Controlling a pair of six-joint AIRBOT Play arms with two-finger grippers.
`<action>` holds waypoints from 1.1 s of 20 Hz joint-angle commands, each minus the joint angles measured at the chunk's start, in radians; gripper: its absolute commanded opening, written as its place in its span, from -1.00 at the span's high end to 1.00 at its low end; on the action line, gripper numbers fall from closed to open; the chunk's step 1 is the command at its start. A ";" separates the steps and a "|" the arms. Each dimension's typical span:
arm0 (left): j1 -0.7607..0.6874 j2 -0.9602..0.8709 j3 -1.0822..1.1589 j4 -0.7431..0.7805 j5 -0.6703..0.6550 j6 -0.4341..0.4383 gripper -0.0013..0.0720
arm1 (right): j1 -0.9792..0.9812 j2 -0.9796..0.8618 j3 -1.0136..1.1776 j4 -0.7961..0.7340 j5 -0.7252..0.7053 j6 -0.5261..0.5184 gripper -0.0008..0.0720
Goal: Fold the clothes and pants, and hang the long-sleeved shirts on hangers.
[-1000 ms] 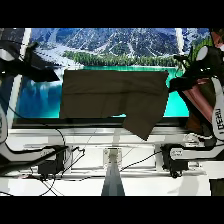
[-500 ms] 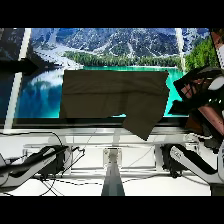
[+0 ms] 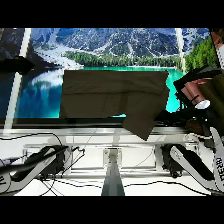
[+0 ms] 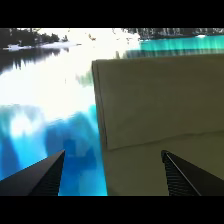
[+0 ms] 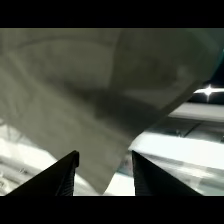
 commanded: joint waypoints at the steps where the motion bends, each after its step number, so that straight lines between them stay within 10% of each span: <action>1: 0.000 0.002 0.000 -0.003 0.000 -0.008 -0.90 | 0.000 0.000 -0.017 -0.040 -0.068 -0.005 -0.09; 22: 0.000 0.002 0.000 0.001 0.001 -0.007 -0.90 | 0.219 0.000 -0.017 -0.057 -0.058 -0.158 0.08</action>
